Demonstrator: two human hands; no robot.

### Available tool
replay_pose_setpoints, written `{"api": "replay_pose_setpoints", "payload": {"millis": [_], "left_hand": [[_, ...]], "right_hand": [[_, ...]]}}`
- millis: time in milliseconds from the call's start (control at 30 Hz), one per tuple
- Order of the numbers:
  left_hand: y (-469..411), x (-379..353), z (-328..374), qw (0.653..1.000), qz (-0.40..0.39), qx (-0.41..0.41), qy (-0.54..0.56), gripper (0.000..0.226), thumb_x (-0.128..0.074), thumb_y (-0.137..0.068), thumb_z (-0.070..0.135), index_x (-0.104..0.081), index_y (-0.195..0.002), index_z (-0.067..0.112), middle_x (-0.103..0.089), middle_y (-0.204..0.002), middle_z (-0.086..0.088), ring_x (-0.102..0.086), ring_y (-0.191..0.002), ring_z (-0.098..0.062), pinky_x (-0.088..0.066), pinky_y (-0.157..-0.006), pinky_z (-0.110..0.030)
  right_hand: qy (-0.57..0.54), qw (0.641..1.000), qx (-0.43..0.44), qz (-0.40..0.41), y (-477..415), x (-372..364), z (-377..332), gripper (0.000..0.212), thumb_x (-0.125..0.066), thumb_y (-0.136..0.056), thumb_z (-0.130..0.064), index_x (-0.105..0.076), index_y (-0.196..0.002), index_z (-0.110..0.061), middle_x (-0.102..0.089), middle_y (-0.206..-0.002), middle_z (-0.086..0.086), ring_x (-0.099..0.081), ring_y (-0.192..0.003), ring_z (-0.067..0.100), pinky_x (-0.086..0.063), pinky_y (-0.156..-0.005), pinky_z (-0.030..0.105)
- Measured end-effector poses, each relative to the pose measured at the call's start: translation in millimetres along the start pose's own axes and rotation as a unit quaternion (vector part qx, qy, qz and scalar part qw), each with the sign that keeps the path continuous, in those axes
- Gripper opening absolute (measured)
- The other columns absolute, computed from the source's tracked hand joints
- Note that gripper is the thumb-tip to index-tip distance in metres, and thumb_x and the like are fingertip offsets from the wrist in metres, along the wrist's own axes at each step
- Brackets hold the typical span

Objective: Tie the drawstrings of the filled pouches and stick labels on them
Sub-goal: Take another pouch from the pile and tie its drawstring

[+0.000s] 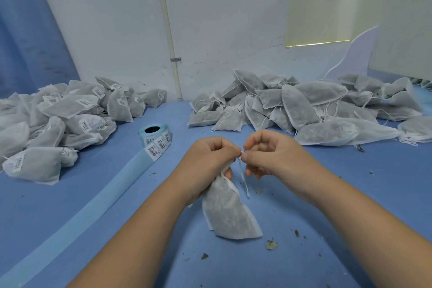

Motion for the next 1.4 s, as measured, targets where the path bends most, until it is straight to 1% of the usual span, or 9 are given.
{"api": "replay_pose_setpoints", "payload": {"millis": [100,200,400,533,700,800,1033,1133,1400], "left_hand": [[0,3,-1,0.999,0.017,-0.002,-0.034,0.022,-0.067,-0.089,0.029,-0.063,-0.072,0.016,-0.053,-0.052,0.0,-0.048,-0.039,-0.009,-0.033,-0.041,-0.015],[-1,1,0,0.996,0.018,-0.018,-0.087,0.023,-0.066,-0.091,0.03,-0.063,-0.071,0.018,-0.051,-0.049,0.012,-0.052,-0.046,-0.009,-0.037,-0.047,-0.018],[-2,3,2,0.983,0.033,-0.049,-0.175,0.025,-0.067,-0.09,0.031,-0.062,-0.066,0.027,-0.054,-0.049,0.023,-0.05,-0.051,0.002,-0.036,-0.056,-0.016],[-1,4,9,0.975,0.046,-0.073,-0.206,0.026,-0.068,-0.09,0.03,-0.06,-0.065,0.028,-0.055,-0.05,0.027,-0.049,-0.049,0.007,-0.035,-0.052,-0.01],[1,6,16,0.969,0.079,-0.101,-0.21,0.026,-0.069,-0.09,0.028,-0.063,-0.065,0.029,-0.056,-0.053,0.026,-0.048,-0.049,0.006,-0.034,-0.051,-0.009],[2,7,18,0.968,0.087,-0.106,-0.209,0.025,-0.069,-0.09,0.027,-0.064,-0.065,0.028,-0.053,-0.048,0.026,-0.046,-0.045,0.006,-0.032,-0.047,-0.009],[2,9,13,0.983,0.078,-0.075,-0.149,0.022,-0.068,-0.09,0.031,-0.069,-0.068,0.027,-0.056,-0.051,0.02,-0.05,-0.05,0.003,-0.036,-0.055,-0.014],[1,7,7,0.994,0.047,-0.045,-0.088,0.026,-0.065,-0.092,0.029,-0.069,-0.068,0.021,-0.056,-0.058,0.009,-0.051,-0.054,-0.009,-0.042,-0.057,-0.019],[2,8,3,0.999,0.028,-0.021,-0.039,0.03,-0.064,-0.094,0.028,-0.069,-0.065,0.024,-0.059,-0.072,-0.002,-0.049,-0.053,-0.01,-0.041,-0.05,-0.013]], "right_hand": [[0.037,0.999,0.011,0.037,-1,4,-2,0.013,-0.067,-0.082,-0.004,-0.061,-0.089,-0.012,-0.066,-0.066,-0.002,-0.066,-0.062,0.013,-0.049,-0.058,0.024],[0.133,0.988,0.034,0.076,1,6,-7,0.019,-0.063,-0.079,-0.004,-0.065,-0.087,-0.022,-0.064,-0.064,-0.01,-0.058,-0.058,0.009,-0.047,-0.058,0.021],[0.328,0.934,0.111,0.089,7,-2,-22,0.024,-0.064,-0.079,-0.012,-0.07,-0.075,-0.035,-0.06,-0.067,-0.013,-0.054,-0.066,-0.003,-0.041,-0.062,0.009],[0.324,0.938,0.083,0.091,5,1,-16,0.019,-0.064,-0.083,-0.017,-0.072,-0.074,-0.031,-0.058,-0.059,-0.017,-0.053,-0.059,-0.006,-0.04,-0.057,0.007],[0.26,0.962,0.032,0.081,2,4,-9,0.016,-0.064,-0.086,-0.021,-0.07,-0.072,-0.026,-0.06,-0.057,-0.015,-0.057,-0.054,0.008,-0.037,-0.046,0.008],[0.23,0.971,0.006,0.068,2,4,-6,0.016,-0.065,-0.087,-0.025,-0.07,-0.072,-0.023,-0.06,-0.052,-0.013,-0.05,-0.044,-0.001,-0.036,-0.041,0.01],[0.183,0.981,-0.016,0.065,3,5,-4,0.016,-0.067,-0.085,-0.023,-0.071,-0.07,-0.02,-0.062,-0.058,-0.011,-0.061,-0.055,-0.001,-0.044,-0.052,0.014],[0.173,0.983,-0.011,0.067,3,5,-6,0.015,-0.067,-0.084,-0.023,-0.072,-0.07,-0.02,-0.062,-0.057,-0.01,-0.06,-0.054,-0.001,-0.043,-0.051,0.013],[0.205,0.973,0.044,0.095,6,5,-15,0.013,-0.067,-0.082,-0.017,-0.069,-0.07,-0.021,-0.053,-0.054,-0.015,-0.045,-0.051,0.003,-0.037,-0.05,0.012]]}}
Point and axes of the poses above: each hand's wrist, its own y-axis away from the middle knuckle, its own x-axis out of the back of the hand, z = x × y, the point moved 8 cm from there along -y, towards the middle knuckle
